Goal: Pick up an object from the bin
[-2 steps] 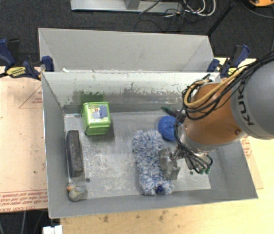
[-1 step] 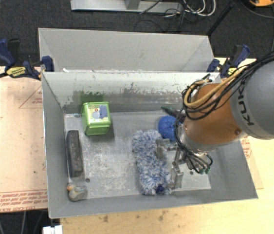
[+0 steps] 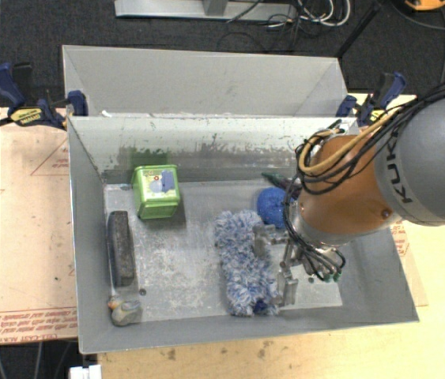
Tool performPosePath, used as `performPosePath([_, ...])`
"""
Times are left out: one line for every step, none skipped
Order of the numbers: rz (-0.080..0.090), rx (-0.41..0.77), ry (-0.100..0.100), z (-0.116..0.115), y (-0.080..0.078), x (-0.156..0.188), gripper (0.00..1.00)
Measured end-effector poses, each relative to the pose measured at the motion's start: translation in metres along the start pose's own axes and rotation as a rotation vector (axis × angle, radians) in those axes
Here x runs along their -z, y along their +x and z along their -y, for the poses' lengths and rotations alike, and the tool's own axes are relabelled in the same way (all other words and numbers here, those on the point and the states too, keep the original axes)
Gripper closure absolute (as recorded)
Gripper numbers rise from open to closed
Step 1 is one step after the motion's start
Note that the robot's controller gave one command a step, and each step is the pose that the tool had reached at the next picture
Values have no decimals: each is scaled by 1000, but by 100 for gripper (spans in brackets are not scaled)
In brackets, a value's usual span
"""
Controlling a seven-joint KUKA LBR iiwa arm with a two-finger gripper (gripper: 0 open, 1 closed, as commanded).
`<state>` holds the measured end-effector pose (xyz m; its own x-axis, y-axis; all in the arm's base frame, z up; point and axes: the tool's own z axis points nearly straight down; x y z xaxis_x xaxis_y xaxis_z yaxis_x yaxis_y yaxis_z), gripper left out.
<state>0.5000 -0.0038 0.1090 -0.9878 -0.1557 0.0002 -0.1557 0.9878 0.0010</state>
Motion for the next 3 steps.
performPosePath([6,-16,3,-15,7,-37,100])
performPosePath([6,-16,3,-15,7,-37,100])
performPosePath([4,26,1,-15,-16,122,100])
